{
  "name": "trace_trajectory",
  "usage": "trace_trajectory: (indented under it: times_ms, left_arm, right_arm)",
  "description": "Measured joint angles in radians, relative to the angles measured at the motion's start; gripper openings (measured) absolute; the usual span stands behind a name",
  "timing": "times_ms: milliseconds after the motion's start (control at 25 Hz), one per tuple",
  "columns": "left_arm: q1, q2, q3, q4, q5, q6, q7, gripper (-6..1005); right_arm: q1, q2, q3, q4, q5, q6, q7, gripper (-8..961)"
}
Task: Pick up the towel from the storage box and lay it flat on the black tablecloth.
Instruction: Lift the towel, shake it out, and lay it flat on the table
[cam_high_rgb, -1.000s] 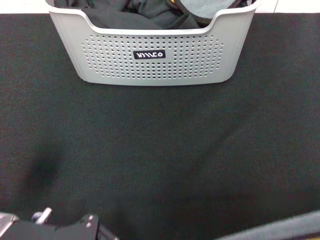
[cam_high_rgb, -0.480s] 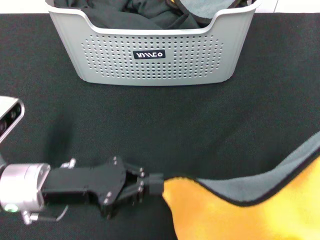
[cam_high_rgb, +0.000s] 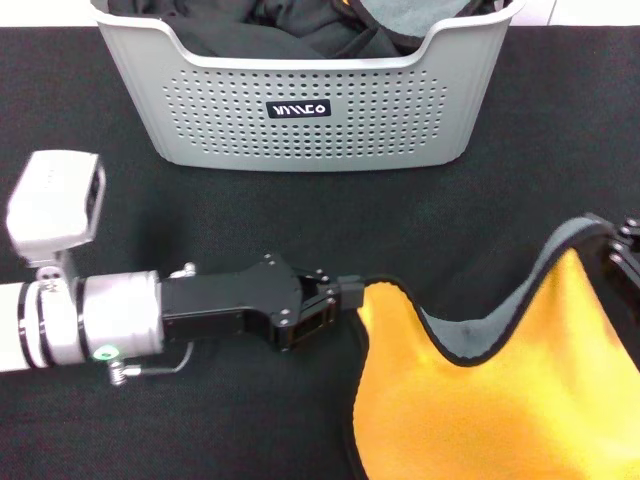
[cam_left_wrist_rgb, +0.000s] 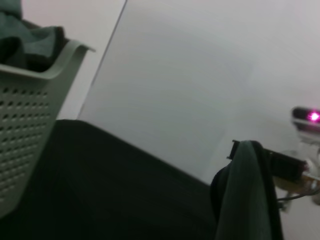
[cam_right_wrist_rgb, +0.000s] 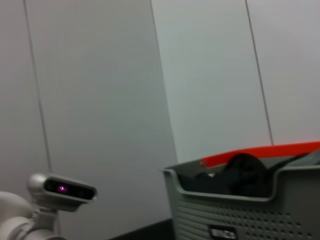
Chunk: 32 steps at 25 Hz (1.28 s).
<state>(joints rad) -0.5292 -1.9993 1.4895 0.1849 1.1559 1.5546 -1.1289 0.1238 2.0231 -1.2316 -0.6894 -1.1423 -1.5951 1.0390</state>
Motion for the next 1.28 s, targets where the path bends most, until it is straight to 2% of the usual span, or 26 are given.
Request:
trace_trajectory:
  times_ms: [120, 200, 520, 1000, 1280]
  left_arm:
    - [-0.003, -0.018, 0.0, 0.034, 0.001, -0.06, 0.005, 9]
    - [-0.002, -0.022, -0.003, 0.045, 0.0, -0.073, 0.007, 9]
    - [0.006, -0.042, -0.098, 0.08, -0.002, -0.145, 0.051, 9]
    - [0.01, -0.066, -0.103, 0.081, -0.013, -0.277, 0.088, 10]
    - [0.055, -0.078, -0.104, 0.079, -0.117, -0.326, 0.11, 10]
  right_arm:
    - [0.023, 0.0, -0.053, 0.017, 0.049, 0.072, -0.036, 11]
    - [0.034, 0.0, -0.076, 0.021, 0.071, 0.118, -0.053, 12]
    - [0.056, 0.0, -0.096, 0.028, 0.114, 0.243, -0.064, 11]
    - [0.071, 0.0, -0.14, 0.043, 0.208, 0.382, -0.054, 13]
    - [0.115, -0.003, -0.189, 0.09, 0.28, 0.498, 0.005, 14]
